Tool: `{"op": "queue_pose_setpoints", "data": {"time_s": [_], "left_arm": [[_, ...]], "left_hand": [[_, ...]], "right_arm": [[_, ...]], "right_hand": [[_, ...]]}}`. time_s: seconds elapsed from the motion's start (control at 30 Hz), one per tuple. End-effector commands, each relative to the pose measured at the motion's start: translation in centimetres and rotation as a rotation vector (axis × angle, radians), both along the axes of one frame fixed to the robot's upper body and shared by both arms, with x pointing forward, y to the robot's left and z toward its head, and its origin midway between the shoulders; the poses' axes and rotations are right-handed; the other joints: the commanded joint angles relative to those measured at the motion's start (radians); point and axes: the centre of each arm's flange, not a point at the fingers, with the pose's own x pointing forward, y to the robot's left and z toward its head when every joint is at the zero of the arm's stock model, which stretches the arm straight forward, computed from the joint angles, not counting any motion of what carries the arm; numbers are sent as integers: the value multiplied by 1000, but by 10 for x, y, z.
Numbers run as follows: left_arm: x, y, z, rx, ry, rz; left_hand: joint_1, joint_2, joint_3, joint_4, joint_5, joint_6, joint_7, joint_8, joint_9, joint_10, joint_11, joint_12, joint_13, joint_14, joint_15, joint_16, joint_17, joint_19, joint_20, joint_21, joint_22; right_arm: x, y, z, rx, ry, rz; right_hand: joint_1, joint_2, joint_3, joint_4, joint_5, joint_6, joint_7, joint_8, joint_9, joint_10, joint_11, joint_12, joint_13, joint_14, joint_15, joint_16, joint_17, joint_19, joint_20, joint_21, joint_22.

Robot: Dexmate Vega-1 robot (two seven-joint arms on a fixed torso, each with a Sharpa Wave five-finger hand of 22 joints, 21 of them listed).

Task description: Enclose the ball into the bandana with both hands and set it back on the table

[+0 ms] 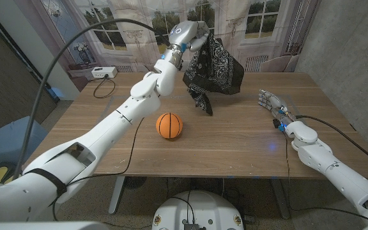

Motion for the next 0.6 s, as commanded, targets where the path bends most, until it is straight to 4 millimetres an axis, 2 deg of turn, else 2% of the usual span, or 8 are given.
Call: {"op": "queue_pose_setpoints", "data": {"time_s": [0.03,0.13,0.23,0.47,0.57,0.6], "left_arm": [[10,10,41,-97,515,-760],[18,9,41,-117,569,-839],[20,12,41,-151,542,-812],[34,22,46,-220,604,-914],[38,29,50,-285,577,-889],[38,32,51,-355,556,-889]], "left_hand": [[-11,-2,5,9,14,-4,2,13,303,-38,-38,5,8,-6,-106,-36,-34,-12,-2,8,-7],[-11,-1,6,10,17,-8,3,16,306,-40,-38,7,14,-1,-107,-43,-41,-13,-4,9,-11],[-10,1,7,11,20,-12,8,18,309,-42,-38,8,18,2,-107,-49,-46,-14,-6,10,-14],[-10,3,9,14,28,-17,9,21,309,-48,-38,4,19,8,-105,-67,-61,-14,-8,15,-21],[-11,4,10,16,30,-19,11,22,310,-47,-38,5,22,10,-105,-73,-66,-15,-8,16,-23],[-12,4,10,17,31,-20,11,23,311,-49,-38,3,20,10,-105,-75,-68,-15,-8,17,-24]], "right_arm": [[3,-1,0,7,-4,11],[3,-1,0,1,-6,4],[3,-2,0,8,-11,11],[1,-4,1,8,-17,2],[-1,-3,2,18,-36,0],[-1,-3,3,20,-51,1]], "right_hand": [[5,-3,-3,0,1,4,-3,-1,3,-3,-1,4,4,4,2,-2,3,2,-3,-2,0],[5,-4,-3,0,1,2,-4,-2,3,-4,0,4,4,4,2,-3,3,3,-2,-2,0],[5,-4,-4,1,1,0,-3,-2,3,-5,-1,3,4,4,0,-3,4,2,-2,-3,0],[6,-5,-5,2,0,-2,-4,-3,3,-9,-2,1,4,3,-2,-4,4,2,-4,-3,0],[6,-5,-6,3,0,-1,-4,-3,3,-9,-1,1,4,4,-1,-4,4,2,-4,-3,0],[7,-4,-6,3,0,-1,-4,-3,3,-9,-1,1,4,6,-1,-3,4,3,-5,-3,0]]}}
